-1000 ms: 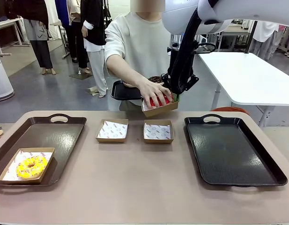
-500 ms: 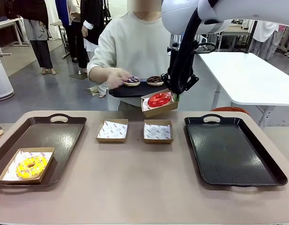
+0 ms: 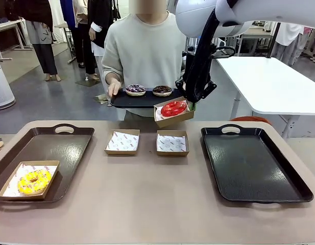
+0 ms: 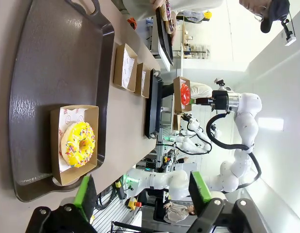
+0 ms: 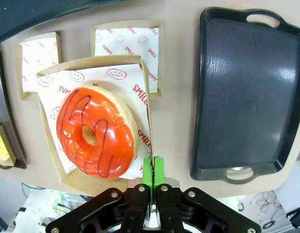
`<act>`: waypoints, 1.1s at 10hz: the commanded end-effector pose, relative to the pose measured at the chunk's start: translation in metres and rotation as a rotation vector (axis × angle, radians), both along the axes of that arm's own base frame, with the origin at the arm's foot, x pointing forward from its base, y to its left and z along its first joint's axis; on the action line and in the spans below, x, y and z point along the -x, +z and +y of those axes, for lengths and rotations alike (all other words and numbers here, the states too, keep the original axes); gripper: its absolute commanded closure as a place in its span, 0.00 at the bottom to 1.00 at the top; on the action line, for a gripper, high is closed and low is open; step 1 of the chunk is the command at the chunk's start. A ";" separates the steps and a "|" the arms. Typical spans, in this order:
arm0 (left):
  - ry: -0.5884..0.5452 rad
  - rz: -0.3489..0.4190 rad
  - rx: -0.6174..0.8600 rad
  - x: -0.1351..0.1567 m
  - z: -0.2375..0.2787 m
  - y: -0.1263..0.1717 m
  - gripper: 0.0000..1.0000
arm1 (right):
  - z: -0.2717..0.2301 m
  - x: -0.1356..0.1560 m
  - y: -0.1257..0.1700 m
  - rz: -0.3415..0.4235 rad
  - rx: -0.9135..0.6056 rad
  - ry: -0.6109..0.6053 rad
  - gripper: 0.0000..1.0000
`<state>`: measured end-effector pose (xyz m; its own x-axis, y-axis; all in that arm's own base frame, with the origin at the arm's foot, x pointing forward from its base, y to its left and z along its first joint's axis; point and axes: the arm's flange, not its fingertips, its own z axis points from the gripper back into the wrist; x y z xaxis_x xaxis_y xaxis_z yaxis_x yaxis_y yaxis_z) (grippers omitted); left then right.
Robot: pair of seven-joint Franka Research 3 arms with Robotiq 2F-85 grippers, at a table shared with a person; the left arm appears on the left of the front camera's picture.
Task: Individually package the donuts and arrange them on the tray.
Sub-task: Place the picked Paper togo box on the Handle tray while simultaneously picking up another Paper togo box from the table with the other hand.
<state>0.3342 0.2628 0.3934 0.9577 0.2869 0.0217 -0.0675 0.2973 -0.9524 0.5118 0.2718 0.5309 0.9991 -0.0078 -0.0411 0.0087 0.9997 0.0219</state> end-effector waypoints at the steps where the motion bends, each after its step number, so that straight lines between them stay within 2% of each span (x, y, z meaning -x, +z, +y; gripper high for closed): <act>1: 0.001 -0.002 0.006 0.002 0.001 0.001 0.00 | -0.003 0.003 0.000 0.001 0.003 -0.003 1.00; 3: 0.000 0.000 0.000 0.000 0.000 0.000 0.00 | 0.000 0.000 0.000 0.000 0.000 0.000 0.99; 4: -0.009 -0.017 -0.080 -0.010 -0.012 0.014 0.00 | -0.017 0.008 0.006 -0.010 -0.007 0.044 0.99; 6: -0.060 -0.036 -0.219 -0.041 -0.042 0.060 0.00 | -0.071 0.035 0.025 -0.023 -0.019 0.026 0.99; 7: -0.107 0.006 -0.268 -0.062 -0.060 0.082 0.00 | -0.105 0.046 0.028 -0.021 -0.051 -0.003 0.99; 9: -0.157 0.026 -0.418 -0.098 -0.105 0.118 0.00 | -0.156 0.058 0.015 -0.019 -0.117 -0.027 0.99; 11: -0.185 0.000 -0.580 -0.125 -0.159 0.144 0.00 | -0.188 0.077 -0.007 -0.046 -0.115 -0.028 0.99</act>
<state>0.4545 0.1158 0.5377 0.9883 0.0796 0.1302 0.0352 0.7110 -0.7023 0.4477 0.0861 0.5413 0.9986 -0.0438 -0.0311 0.0473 0.9914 0.1220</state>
